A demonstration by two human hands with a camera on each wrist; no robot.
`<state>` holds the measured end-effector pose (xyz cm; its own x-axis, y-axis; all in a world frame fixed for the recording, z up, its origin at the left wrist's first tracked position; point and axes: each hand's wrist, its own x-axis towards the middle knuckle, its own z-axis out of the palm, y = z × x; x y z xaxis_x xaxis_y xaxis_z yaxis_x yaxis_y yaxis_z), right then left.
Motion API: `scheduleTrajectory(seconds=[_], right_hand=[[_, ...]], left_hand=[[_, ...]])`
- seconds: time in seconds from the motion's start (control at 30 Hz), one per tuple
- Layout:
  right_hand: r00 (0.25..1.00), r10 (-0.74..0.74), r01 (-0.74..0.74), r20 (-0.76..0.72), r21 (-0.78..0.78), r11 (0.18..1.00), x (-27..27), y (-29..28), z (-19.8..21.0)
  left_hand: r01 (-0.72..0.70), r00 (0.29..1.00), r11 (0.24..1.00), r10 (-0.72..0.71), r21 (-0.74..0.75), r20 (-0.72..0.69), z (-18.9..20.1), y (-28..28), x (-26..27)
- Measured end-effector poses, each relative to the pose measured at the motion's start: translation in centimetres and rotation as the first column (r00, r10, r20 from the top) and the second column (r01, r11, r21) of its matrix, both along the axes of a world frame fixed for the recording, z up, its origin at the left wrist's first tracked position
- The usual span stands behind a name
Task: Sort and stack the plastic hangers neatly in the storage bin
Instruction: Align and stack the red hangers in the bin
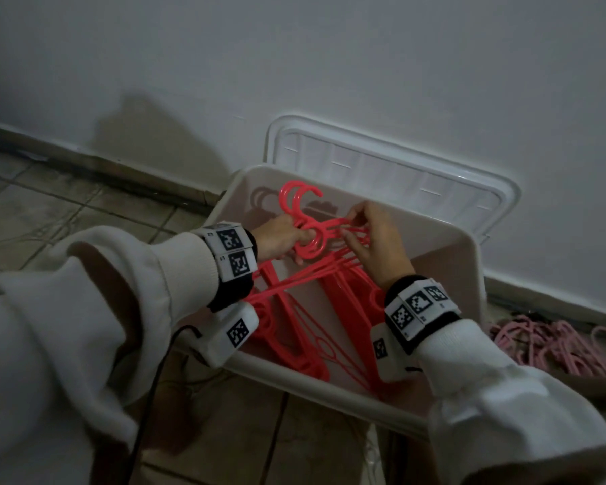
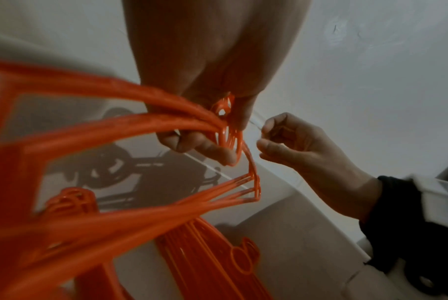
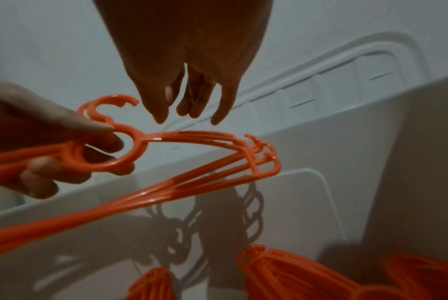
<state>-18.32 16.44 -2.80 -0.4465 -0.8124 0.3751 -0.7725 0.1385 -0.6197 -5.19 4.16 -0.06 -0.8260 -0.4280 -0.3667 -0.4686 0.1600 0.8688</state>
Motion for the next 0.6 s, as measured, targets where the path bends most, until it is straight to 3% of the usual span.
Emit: scheduleTrajectory(seconds=[0.07,0.13,0.2,0.33,0.4,0.47,0.53,0.6], right_hand=[[1.000,0.000,-0.002,0.020,0.112,0.994,-0.2,-0.1,-0.6],[0.994,0.089,-0.106,0.066,0.322,0.941,-0.4,-0.3,-1.6],[0.975,0.187,-0.223,0.123,0.554,0.802,-0.6,-0.8,-3.5],[0.953,0.227,-0.278,0.199,0.870,0.406,-0.2,-1.2,-7.5],[0.934,0.159,-0.349,0.320,0.913,0.212,0.4,-0.9,-9.0],[0.908,0.088,-0.416,0.410,0.907,0.071,0.9,-0.5,-10.7],[0.908,0.094,-0.408,0.409,0.913,-0.034,1.5,0.0,-12.2],[0.916,0.157,-0.362,0.370,0.929,-0.074,1.9,0.4,-13.5]], left_hand=[[-0.037,0.999,0.999,0.037,-0.010,0.001,-0.5,-0.7,0.0],[-0.094,0.996,0.995,0.094,-0.010,-0.003,-0.7,-1.2,0.0],[-0.142,0.990,0.990,0.142,-0.023,0.016,-0.7,-1.8,0.0],[-0.211,0.977,0.978,0.211,0.000,0.017,-0.6,-2.6,-0.1],[-0.231,0.973,0.973,0.231,0.006,0.024,-0.8,-2.7,-0.2],[-0.254,0.967,0.967,0.253,0.023,0.032,-1.0,-2.8,-0.4],[-0.252,0.968,0.967,0.251,0.046,0.022,-1.3,-2.8,-0.3],[-0.235,0.972,0.970,0.234,0.063,0.016,-1.5,-2.8,-0.2]])
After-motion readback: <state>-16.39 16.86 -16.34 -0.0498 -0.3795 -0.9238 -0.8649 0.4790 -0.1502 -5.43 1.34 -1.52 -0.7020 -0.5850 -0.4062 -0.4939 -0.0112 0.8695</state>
